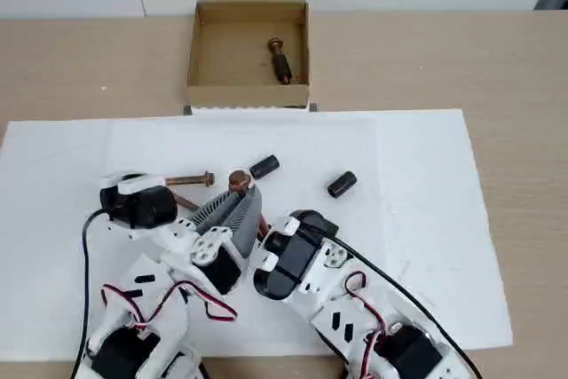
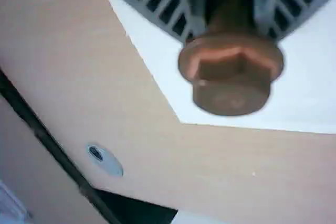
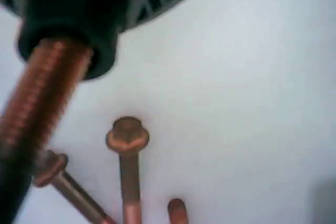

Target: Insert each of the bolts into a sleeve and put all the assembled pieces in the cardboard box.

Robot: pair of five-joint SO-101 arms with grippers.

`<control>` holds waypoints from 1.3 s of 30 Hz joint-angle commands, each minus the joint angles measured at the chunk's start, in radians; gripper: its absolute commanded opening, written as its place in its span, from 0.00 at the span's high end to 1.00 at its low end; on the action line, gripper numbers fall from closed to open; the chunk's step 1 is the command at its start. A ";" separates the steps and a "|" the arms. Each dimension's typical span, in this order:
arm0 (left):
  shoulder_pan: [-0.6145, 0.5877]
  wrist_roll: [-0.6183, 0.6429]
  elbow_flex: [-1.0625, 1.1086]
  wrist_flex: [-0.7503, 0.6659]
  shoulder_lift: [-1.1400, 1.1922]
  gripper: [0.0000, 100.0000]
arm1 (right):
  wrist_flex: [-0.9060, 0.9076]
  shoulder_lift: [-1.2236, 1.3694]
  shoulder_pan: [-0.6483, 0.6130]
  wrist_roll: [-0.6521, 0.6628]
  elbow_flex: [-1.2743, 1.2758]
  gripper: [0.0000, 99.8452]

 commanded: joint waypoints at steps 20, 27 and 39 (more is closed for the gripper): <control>0.034 -0.061 0.030 0.121 -0.008 1.00 | -0.031 -0.013 0.056 0.009 -0.058 1.00; 0.034 -0.061 0.081 0.123 -0.008 1.00 | -0.033 -0.013 0.056 0.009 -0.060 1.00; 0.031 -0.127 0.074 0.120 -0.008 0.86 | -0.065 -0.013 0.058 0.011 -0.058 1.00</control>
